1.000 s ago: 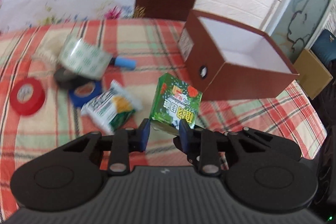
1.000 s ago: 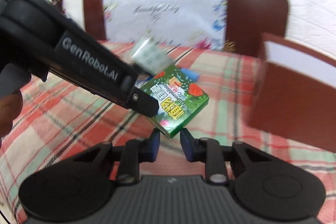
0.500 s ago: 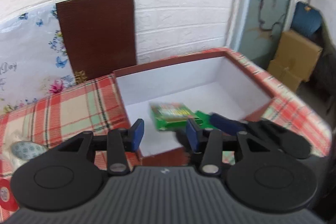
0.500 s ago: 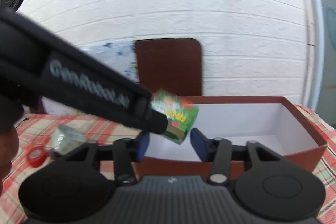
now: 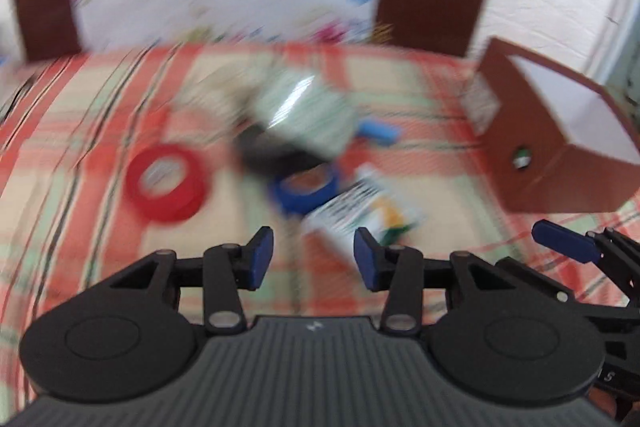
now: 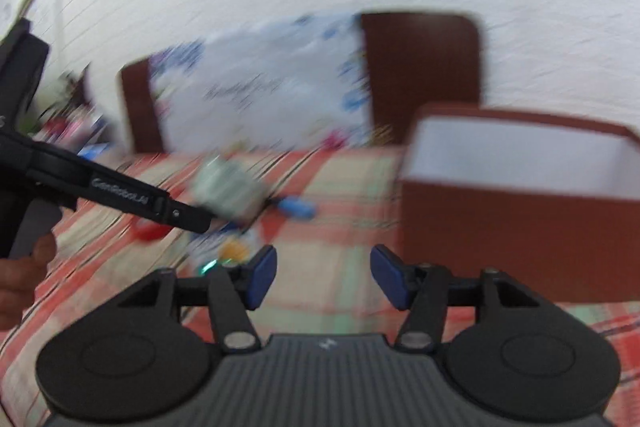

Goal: Organize objects
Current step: 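Drop the green snack box into the brown box with the left gripper, then grasp the white snack bag with the left gripper, then carry the white snack bag into the brown box and release it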

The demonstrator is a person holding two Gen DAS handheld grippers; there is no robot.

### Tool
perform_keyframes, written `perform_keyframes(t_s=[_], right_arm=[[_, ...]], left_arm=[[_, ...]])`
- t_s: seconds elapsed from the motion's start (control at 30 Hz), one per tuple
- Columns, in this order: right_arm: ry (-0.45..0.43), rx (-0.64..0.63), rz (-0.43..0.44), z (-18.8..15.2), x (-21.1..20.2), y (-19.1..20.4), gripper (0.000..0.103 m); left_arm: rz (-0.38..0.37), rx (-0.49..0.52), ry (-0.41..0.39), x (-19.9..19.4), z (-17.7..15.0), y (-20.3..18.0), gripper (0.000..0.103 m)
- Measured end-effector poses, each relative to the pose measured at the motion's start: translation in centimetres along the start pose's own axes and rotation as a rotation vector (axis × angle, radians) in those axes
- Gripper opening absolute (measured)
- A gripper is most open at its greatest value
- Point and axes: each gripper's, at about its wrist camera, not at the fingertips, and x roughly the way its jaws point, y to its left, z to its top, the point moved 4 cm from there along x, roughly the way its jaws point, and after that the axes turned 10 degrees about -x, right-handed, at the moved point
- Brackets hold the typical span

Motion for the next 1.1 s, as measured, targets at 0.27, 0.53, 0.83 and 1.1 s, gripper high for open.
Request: perform_keyframes(t_s=[0.27, 0.53, 0.83, 1.1], right_arm=[[0.102, -0.136, 0.068, 2.5, 8.6, 4.0, 0.086], [0.161, -0.128, 0.062, 0.0, 7.6, 4.0, 0.051], [0.140, -0.127, 0.035, -4.0, 1.0, 3.9, 0.069], [0.114, -0.095, 0.060, -4.2, 0.6, 3.5, 0.050]], left_arm=[[-0.021, -0.101, 0.025, -1.2, -0.9, 3.6, 0.047], [-0.160, -0.125, 0.076, -0.8, -1.1, 2.0, 0.050], [-0.261, -0.001, 0.189, 0.6, -4.4, -5.5, 0.059], [-0.238, 0.007, 0.245, 0.7, -5.5, -6.8, 0.036]])
